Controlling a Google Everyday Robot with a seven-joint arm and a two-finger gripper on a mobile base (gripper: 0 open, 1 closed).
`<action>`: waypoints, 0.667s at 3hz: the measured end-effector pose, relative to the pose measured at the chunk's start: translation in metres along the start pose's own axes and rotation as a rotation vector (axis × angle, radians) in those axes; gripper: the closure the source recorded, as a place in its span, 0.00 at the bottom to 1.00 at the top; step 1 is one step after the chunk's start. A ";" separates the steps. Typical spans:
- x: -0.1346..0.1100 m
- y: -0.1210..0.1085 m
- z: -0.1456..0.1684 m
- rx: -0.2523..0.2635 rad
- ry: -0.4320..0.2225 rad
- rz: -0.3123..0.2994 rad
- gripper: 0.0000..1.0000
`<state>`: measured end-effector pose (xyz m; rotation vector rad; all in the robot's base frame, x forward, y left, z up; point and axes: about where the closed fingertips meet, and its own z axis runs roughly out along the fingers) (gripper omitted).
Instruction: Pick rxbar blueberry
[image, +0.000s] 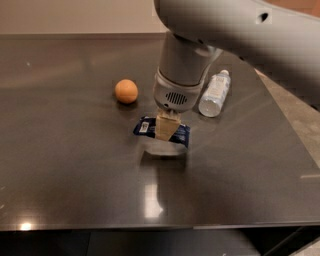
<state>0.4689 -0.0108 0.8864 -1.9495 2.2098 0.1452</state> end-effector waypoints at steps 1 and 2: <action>0.009 -0.003 -0.034 0.009 -0.055 0.011 1.00; 0.012 -0.005 -0.063 0.018 -0.105 0.009 1.00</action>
Offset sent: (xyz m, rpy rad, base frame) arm -0.0030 -0.0413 0.0820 0.1456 -0.0085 -0.0055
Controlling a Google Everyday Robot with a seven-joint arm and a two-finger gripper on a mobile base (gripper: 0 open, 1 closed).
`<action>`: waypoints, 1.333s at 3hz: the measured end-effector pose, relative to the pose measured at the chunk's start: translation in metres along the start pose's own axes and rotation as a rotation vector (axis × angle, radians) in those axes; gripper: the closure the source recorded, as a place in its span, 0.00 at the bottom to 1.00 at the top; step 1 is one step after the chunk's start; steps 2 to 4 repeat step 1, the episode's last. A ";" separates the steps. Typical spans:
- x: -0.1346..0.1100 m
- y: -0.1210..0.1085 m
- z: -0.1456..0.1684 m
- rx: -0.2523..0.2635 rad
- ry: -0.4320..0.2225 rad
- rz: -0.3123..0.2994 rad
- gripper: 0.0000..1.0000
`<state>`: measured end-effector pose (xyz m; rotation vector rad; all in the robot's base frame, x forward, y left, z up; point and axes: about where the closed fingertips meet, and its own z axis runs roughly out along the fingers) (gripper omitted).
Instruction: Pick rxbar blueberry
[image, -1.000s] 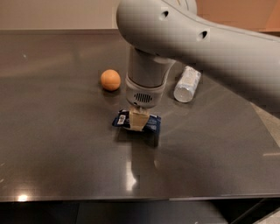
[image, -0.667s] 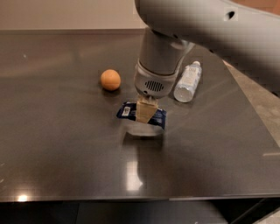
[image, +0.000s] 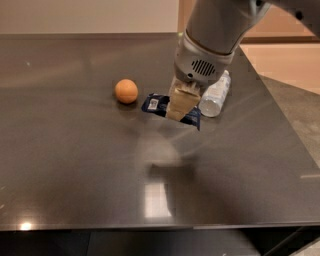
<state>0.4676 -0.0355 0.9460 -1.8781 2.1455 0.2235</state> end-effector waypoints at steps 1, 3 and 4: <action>0.000 0.000 0.000 0.000 0.000 0.000 1.00; 0.000 0.000 0.000 0.000 0.000 0.000 1.00; 0.000 0.000 0.000 0.000 0.000 0.000 1.00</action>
Offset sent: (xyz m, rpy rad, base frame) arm 0.0000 0.0000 0.0000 0.0000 0.0000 0.0000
